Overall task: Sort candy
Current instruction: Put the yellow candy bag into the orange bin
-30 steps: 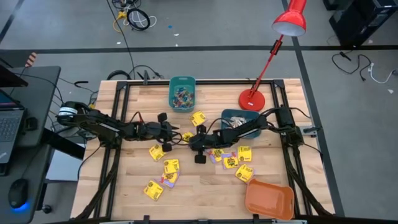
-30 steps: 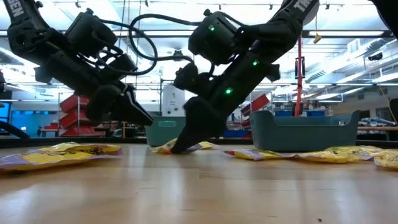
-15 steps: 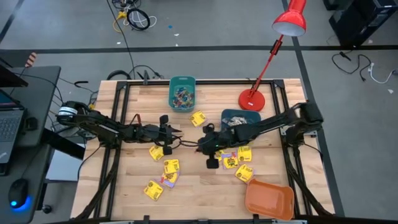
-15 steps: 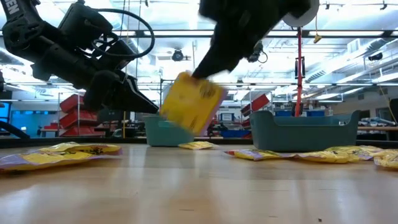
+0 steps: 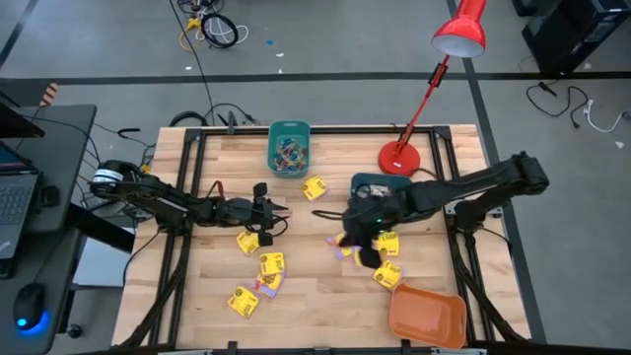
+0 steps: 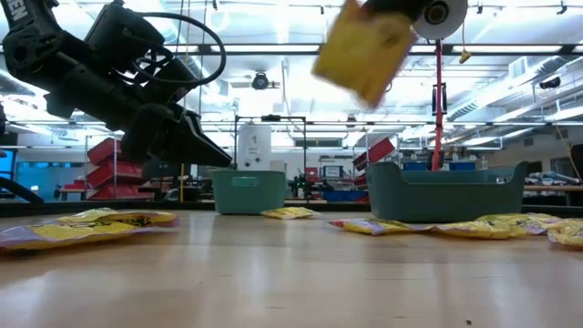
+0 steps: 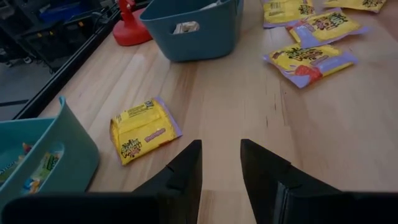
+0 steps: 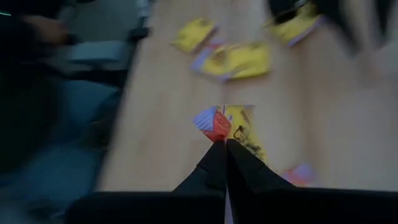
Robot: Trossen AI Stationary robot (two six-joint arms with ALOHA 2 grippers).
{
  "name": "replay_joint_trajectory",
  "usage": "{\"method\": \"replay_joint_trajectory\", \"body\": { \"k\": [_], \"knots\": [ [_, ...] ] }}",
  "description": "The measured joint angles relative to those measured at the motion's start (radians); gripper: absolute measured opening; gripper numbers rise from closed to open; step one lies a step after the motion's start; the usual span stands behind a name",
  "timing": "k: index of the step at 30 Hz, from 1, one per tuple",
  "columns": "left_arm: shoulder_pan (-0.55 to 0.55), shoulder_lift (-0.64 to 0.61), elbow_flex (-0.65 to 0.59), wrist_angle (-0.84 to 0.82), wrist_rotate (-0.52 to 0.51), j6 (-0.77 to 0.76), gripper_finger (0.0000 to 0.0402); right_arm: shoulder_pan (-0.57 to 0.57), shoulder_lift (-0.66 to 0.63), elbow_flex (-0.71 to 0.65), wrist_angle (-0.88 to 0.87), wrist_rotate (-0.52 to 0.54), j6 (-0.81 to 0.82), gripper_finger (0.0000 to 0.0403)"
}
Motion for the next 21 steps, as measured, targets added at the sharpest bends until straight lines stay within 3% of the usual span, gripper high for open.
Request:
{"method": "replay_joint_trajectory", "body": {
  "k": [8, 12, 16, 21],
  "knots": [
    [0.000, 0.000, 0.000, -0.002, 0.000, 0.001, 0.0113, 0.080, -0.154, 0.002, -0.102, -0.279, 0.466, 0.0000],
    [0.000, 0.000, 0.000, -0.001, 0.000, 0.001, 0.0113, 0.186, -0.177, 0.002, -0.180, -0.279, 0.745, 0.0000],
    [0.000, 0.000, 0.000, -0.001, 0.000, 0.001, 0.0113, 0.309, -0.152, 0.002, -0.305, -0.211, 0.964, 0.0000],
    [-0.003, 0.000, 0.000, -0.001, 0.002, 0.000, 0.0113, 0.439, -0.083, 0.001, -0.381, -0.165, 1.122, 0.0000]
  ]
}}
